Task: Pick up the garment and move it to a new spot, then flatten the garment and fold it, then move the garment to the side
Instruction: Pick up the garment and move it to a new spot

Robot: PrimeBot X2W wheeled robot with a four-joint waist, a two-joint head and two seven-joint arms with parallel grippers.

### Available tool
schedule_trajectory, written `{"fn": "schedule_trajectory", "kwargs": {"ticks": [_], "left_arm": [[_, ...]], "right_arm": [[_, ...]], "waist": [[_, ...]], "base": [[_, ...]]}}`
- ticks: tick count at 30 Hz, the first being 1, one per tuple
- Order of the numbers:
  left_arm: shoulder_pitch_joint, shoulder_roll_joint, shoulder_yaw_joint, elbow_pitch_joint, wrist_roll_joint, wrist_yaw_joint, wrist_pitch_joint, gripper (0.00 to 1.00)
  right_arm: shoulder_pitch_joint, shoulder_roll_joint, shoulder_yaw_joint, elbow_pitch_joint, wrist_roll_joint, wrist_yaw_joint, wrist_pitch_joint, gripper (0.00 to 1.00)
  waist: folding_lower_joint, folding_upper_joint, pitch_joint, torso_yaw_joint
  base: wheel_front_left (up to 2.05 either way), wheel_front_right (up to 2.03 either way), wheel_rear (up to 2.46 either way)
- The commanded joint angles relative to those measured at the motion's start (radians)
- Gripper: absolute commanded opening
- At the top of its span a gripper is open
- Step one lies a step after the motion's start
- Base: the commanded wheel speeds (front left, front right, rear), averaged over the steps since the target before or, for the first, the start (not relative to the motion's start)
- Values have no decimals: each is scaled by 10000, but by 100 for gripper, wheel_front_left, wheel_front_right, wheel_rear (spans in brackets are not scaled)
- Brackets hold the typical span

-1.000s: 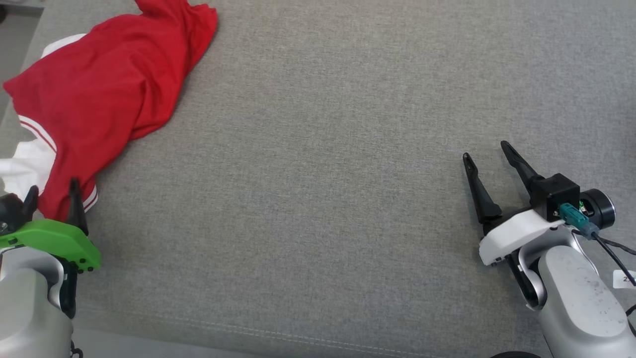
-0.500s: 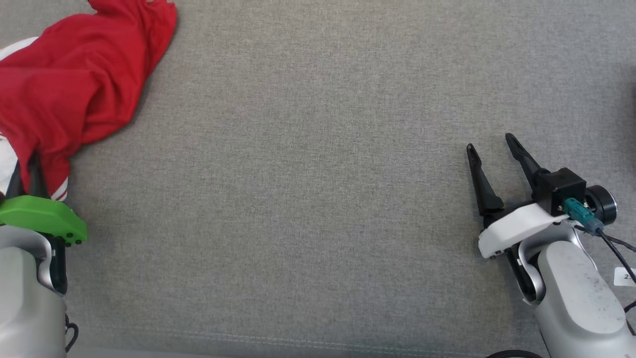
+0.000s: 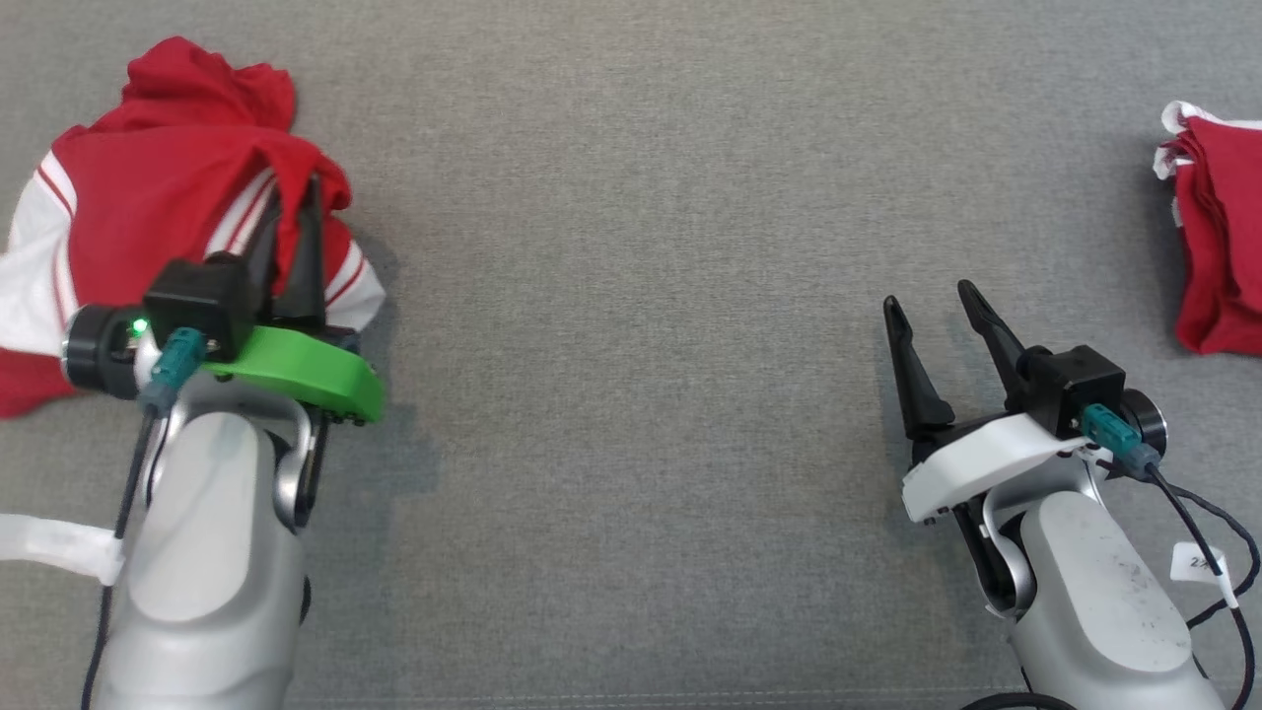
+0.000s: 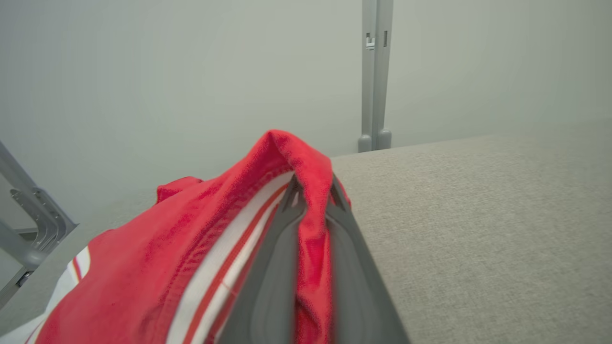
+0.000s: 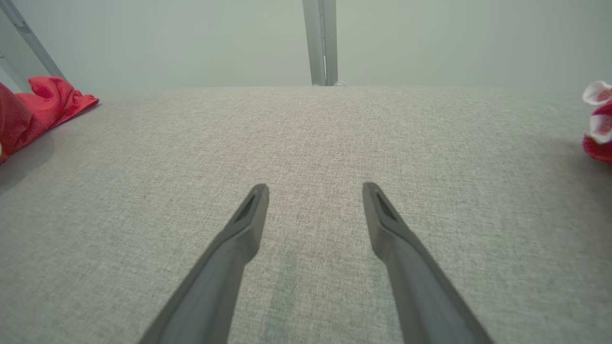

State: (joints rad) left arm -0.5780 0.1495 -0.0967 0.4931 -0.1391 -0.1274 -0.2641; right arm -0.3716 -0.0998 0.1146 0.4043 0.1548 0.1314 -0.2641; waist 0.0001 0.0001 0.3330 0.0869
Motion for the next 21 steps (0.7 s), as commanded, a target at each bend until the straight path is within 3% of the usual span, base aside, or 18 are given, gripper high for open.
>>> {"fn": "schedule_trajectory", "kwargs": {"ticks": [1, 14, 21], "left_arm": [[-121, -52, -446, -92, -46, -40, 1, 0], [-778, -221, -2894, 217, -809, -42, 1, 0], [-1204, -532, -3867, -74, -1065, -41, 1, 0]], "right_arm": [[122, 88, -18, -31, 63, -15, 1, 100], [20, 484, 836, -184, 529, -15, 0, 100], [107, 489, 1047, -378, 941, -15, 0, 100]], "waist": [[-1, -1, -218, -747], [-1, -1, -287, -4000], [-1, -1, -195, -4774]], "base": [[0, 0, 0], [0, 0, 0], [0, 0, 0]]}}
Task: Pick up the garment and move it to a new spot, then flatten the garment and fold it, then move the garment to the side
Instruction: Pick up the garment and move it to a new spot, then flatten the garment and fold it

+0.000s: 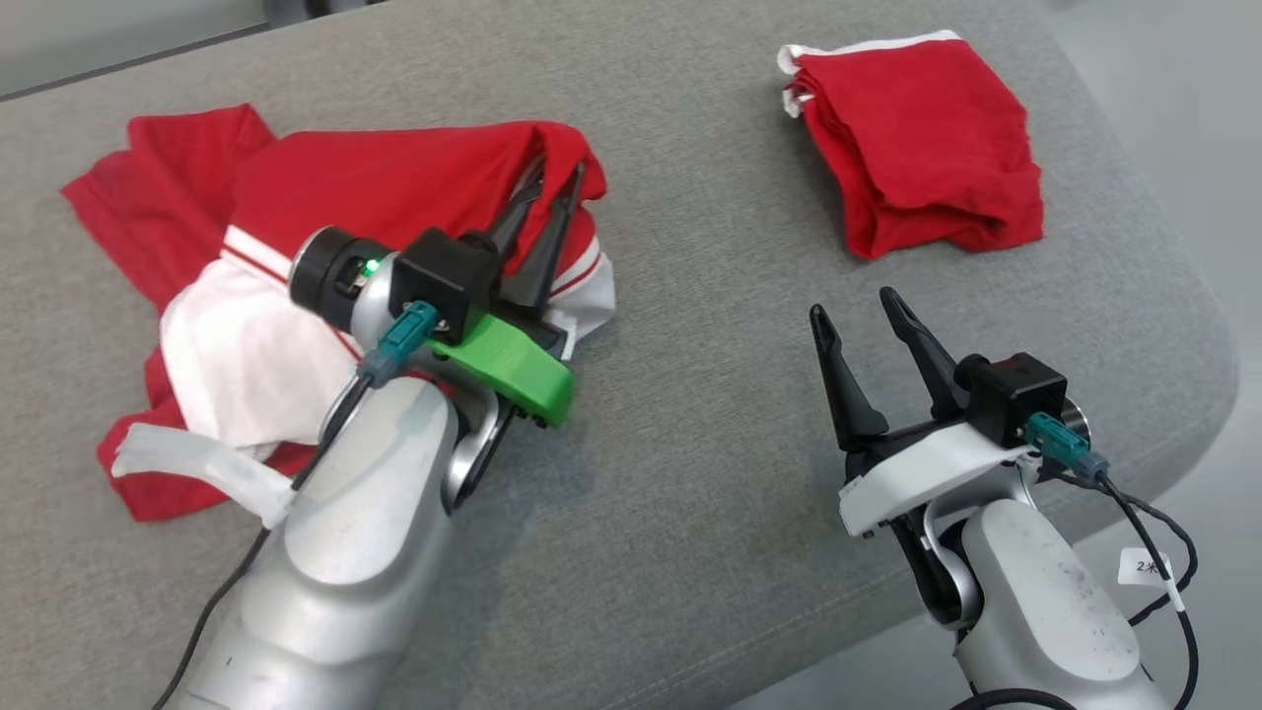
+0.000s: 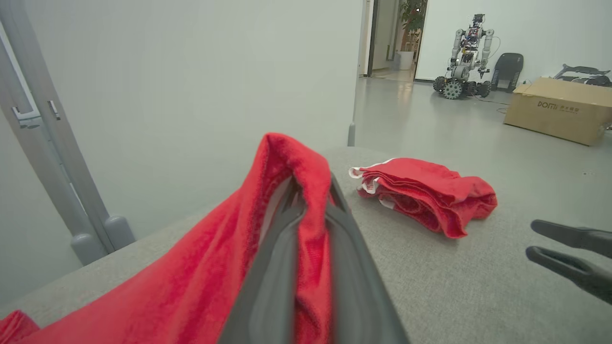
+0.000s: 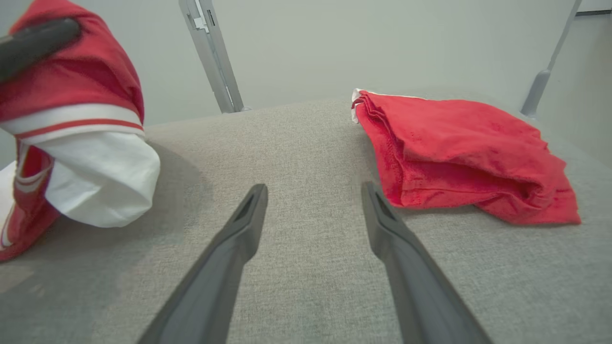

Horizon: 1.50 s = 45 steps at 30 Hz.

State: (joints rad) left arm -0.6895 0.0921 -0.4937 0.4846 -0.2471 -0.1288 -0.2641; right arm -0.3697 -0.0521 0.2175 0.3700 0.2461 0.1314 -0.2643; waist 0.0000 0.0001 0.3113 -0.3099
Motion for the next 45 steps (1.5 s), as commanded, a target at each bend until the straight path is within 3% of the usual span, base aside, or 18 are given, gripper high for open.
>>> {"fn": "schedule_trajectory", "kwargs": {"ticks": [1, 6, 7, 8, 9, 19, 28, 33, 45], "left_arm": [[-152, -2, -78, -80, -51, -28, 0, 0], [-185, -73, -508, -99, -298, -27, 1, 0], [-111, -28, -456, -17, -273, -27, 1, 16], [-31, 29, -396, 83, -226, -27, 1, 49], [60, 61, -329, 194, -189, -27, 1, 100], [1120, 163, 1515, 274, 337, 170, 1, 100], [2955, -76, 3646, -373, 735, 497, 1, 100], [3915, -246, 4536, -864, 960, 588, 1, 100], [5640, -404, 5265, -1800, 1249, 433, 1, 100]], "right_arm": [[98, 16, 30, -45, 98, -15, 3, 100], [118, 15, 24, -93, 209, -15, 3, 100], [110, 15, 19, -96, 222, -15, 3, 100], [117, 15, -2, -108, 232, -15, 3, 100], [133, 12, -58, -109, 223, -15, 3, 100], [213, 9, -362, -97, -37, -15, 2, 100], [428, -3, -528, 103, -334, -15, 2, 100], [596, -4, -548, 184, -374, -15, 2, 100], [1001, -1, -606, 265, -416, -15, 2, 100]], "waist": [[0, -1, 52, -884], [0, -1, 145, -1043], [0, -1, 151, -1042], [0, -1, 148, -1021], [0, -1, 135, -967], [0, -1, -219, 355], [0, -1, -989, 1723], [0, -1, -1363, 2132], [0, -1, -1897, 2632]], "base": [[0, 0, 0], [0, 0, 0], [0, 0, 0], [0, 0, 0], [0, 0, 0], [0, 0, 0], [0, 0, 0], [0, 0, 0], [0, 0, 0]]}}
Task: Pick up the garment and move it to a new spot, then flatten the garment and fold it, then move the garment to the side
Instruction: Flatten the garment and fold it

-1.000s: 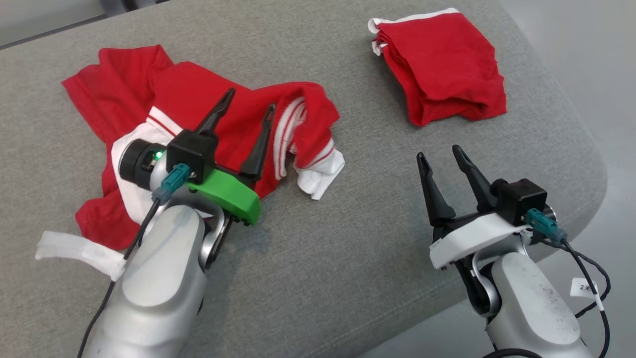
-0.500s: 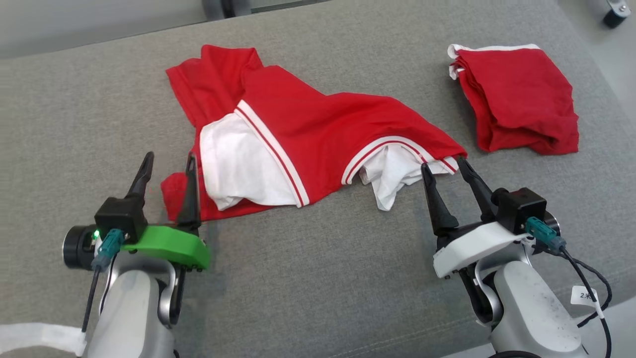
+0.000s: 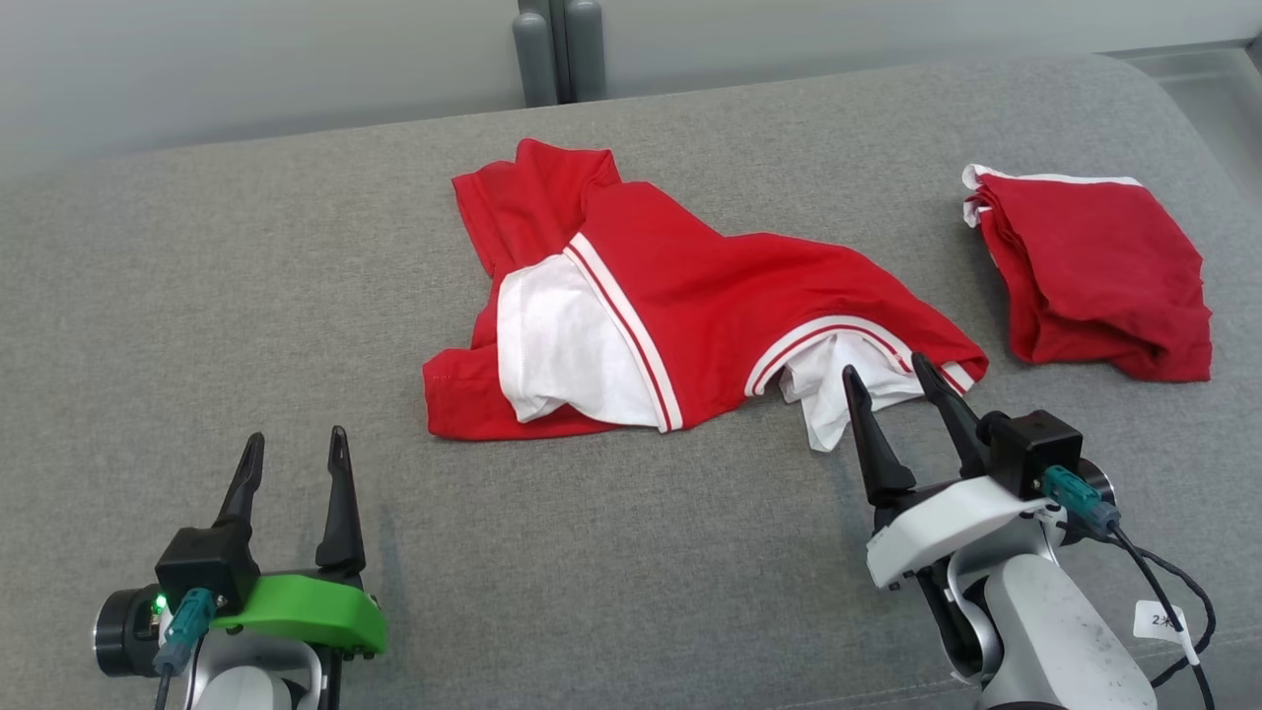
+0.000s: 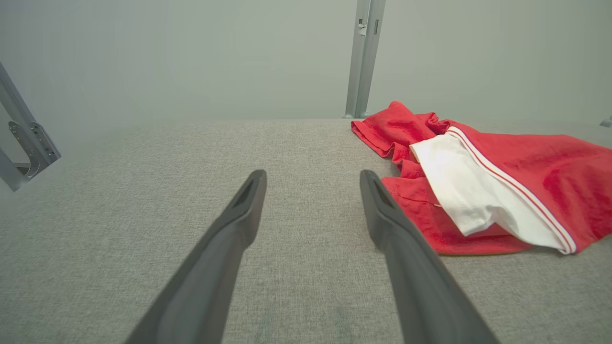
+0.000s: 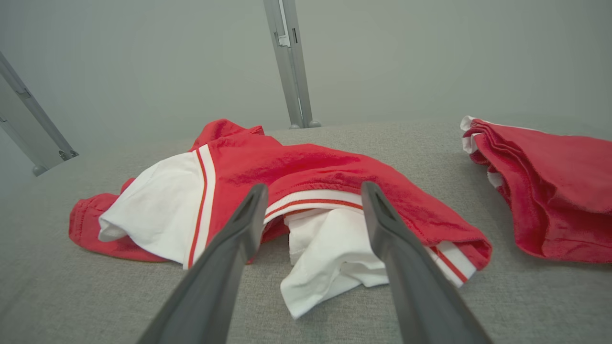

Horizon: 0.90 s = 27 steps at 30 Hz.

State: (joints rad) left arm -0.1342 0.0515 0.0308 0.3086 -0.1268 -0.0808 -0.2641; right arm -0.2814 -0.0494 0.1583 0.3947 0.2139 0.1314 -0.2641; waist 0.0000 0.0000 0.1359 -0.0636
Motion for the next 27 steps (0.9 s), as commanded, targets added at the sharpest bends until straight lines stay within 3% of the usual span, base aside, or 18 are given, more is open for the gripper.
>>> {"fn": "schedule_trajectory", "kwargs": {"ticks": [1, 10, 19, 27], "left_arm": [[134, 2, -25, -61, -27, -50, 1, 100], [-290, 2, -869, -88, -446, -13, 1, 100], [-805, 3, -2068, -16, -1012, -34, 3, 100], [-780, 0, -2434, -12, -1362, 154, 1, 100]], "right_arm": [[127, -28, -21, 21, -104, -15, 2, 100], [-306, -26, 780, 219, -361, -15, 0, 100], [-1893, -328, 2687, 1363, -545, -15, 0, 100], [-2643, -545, 3313, 2496, -587, -15, 0, 100]], "waist": [[0, 0, -139, 212], [0, 0, 283, 851], [0, 0, 1193, 2321], [0, 0, 1542, 3352]], "base": [[0, 0, 0], [0, 0, 0], [0, 0, 0], [0, 0, 0]]}}
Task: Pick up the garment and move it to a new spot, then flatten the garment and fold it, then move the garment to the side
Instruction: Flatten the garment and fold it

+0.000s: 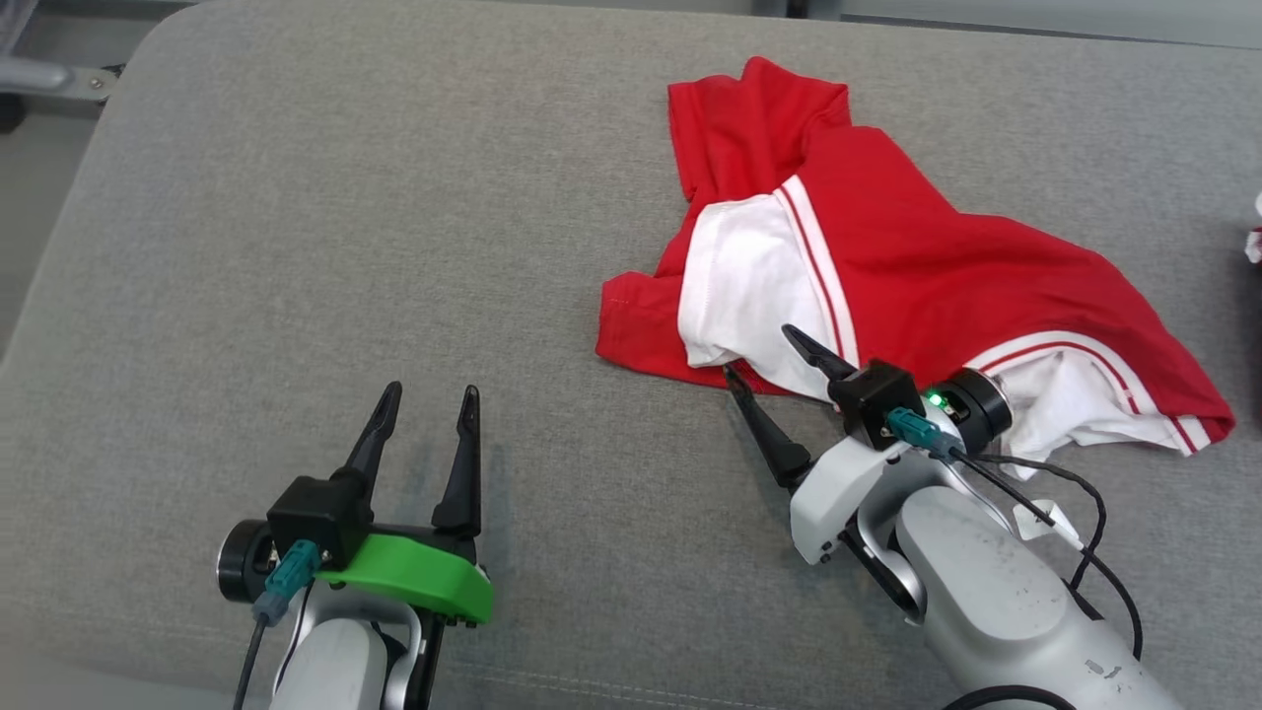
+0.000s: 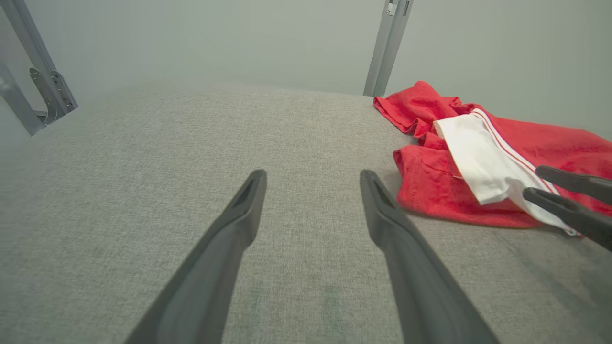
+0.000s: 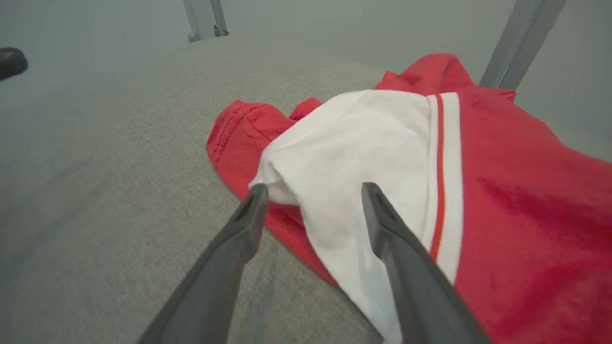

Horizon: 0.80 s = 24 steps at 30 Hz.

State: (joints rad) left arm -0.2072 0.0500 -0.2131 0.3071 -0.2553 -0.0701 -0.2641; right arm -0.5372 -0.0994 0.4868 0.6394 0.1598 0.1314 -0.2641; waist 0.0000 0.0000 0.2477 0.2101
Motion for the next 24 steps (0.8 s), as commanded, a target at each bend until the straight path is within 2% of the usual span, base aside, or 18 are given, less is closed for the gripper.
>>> {"fn": "schedule_trajectory", "kwargs": {"ticks": [1, 9, 10, 11, 16, 20, 24], "left_arm": [[-40, 15, 0, 10, -103, 58, 1, 100], [-211, 15, -197, -117, -301, 127, 3, 100], [-235, 15, -232, -134, -335, 127, 2, 100], [-253, 15, -263, -149, -348, 142, 2, 100], [-389, 14, -314, -214, -409, 167, 2, 100], [-538, 16, -400, -275, -478, 125, 2, 100], [-698, 17, -672, -280, -540, 61, 2, 100]], "right_arm": [[-119, -61, 96, 130, -32, -15, 0, 100], [-535, -255, 38, 495, -169, -15, 0, 100], [-609, -269, -45, 573, -239, -15, 0, 20], [-688, -267, -152, 606, -279, -15, 2, 0], [-1143, -372, -1039, 17, -353, -15, 0, 0], [-1822, -897, -1901, -823, -529, -15, 0, 0], [-2689, -1480, -2269, -676, -864, -15, 1, 0]], "waist": [[0, 0, 448, 679], [0, 0, 727, 909], [0, 0, 774, 910], [0, 0, 815, 904], [0, 0, 1005, 847], [0, 0, 1171, 857], [0, 0, 1258, 1048]], "base": [[0, 0, 0], [0, 0, 0], [0, 0, 0], [0, 0, 0], [0, 0, 0], [0, 0, 0], [0, 0, 0]]}}
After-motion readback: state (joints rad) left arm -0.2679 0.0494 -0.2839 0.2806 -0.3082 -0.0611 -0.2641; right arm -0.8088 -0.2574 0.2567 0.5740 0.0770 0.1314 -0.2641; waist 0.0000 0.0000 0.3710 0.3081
